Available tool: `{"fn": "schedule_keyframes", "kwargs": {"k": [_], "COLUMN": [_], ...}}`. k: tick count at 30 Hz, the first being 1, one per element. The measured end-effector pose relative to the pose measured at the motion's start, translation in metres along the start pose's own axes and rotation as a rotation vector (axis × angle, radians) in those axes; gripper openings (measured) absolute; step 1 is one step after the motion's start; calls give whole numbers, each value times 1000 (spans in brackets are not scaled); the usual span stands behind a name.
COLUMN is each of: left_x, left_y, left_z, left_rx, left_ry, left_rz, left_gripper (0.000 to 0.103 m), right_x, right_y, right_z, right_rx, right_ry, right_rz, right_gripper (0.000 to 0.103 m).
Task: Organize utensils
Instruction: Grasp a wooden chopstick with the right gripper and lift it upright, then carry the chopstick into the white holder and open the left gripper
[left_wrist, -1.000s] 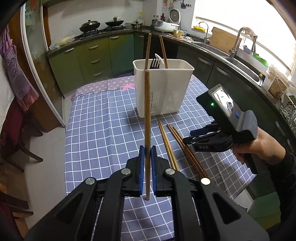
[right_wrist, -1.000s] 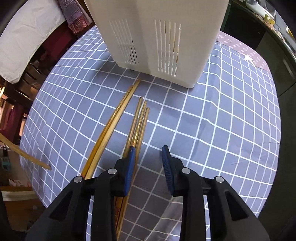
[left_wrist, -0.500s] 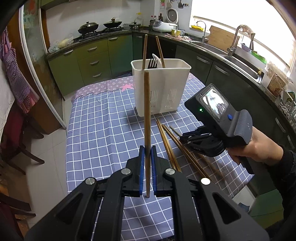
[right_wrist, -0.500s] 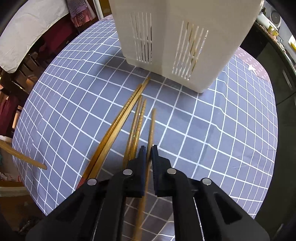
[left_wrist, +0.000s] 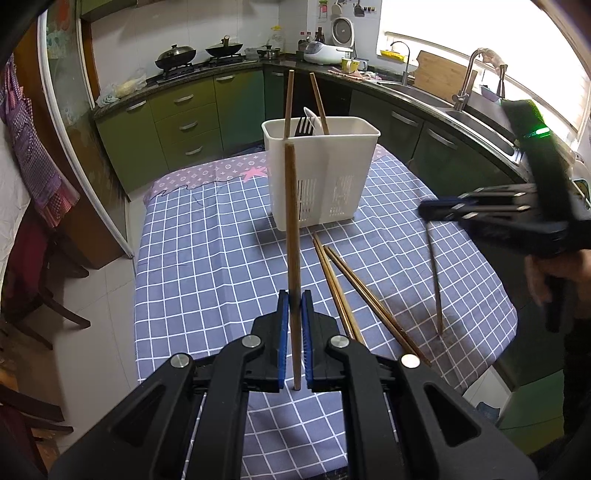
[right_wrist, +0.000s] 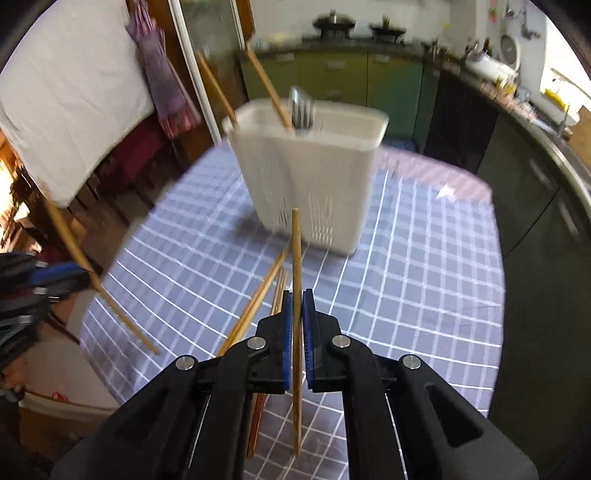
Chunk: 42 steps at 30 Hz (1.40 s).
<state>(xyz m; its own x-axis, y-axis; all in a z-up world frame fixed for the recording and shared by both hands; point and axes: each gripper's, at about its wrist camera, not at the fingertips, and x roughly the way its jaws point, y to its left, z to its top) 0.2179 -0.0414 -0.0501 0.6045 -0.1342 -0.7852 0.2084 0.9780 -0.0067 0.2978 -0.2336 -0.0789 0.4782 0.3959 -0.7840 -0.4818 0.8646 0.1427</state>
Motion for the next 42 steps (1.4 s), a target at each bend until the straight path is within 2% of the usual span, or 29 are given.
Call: {"fn": "schedule_keyframes", "kwargs": {"k": [4, 9, 31, 37, 42], "left_x": [-1, -2, -14, -24, -52], "left_y": [-1, -3, -7, -12, -21], "left_z": [-1, -1, 2, 20, 60], "left_rx": [3, 11, 26, 30, 55], "left_ry": [-1, -3, -26, -48, -143], "left_rz": [1, 3, 4, -11, -16], "left_gripper": [7, 7, 7, 7, 7], "right_x": [-33, -50, -59, -60, -61], "right_y": [-7, -5, -10, -10, -11], "right_z": [-11, -23, -36, -38, -40], "right_rx": [3, 11, 12, 11, 14], "right_ry": [-66, -103, -113, -114, -116], "right_rz": [-2, 1, -1, -3, -2], "right_gripper": [6, 6, 6, 6, 6]}}
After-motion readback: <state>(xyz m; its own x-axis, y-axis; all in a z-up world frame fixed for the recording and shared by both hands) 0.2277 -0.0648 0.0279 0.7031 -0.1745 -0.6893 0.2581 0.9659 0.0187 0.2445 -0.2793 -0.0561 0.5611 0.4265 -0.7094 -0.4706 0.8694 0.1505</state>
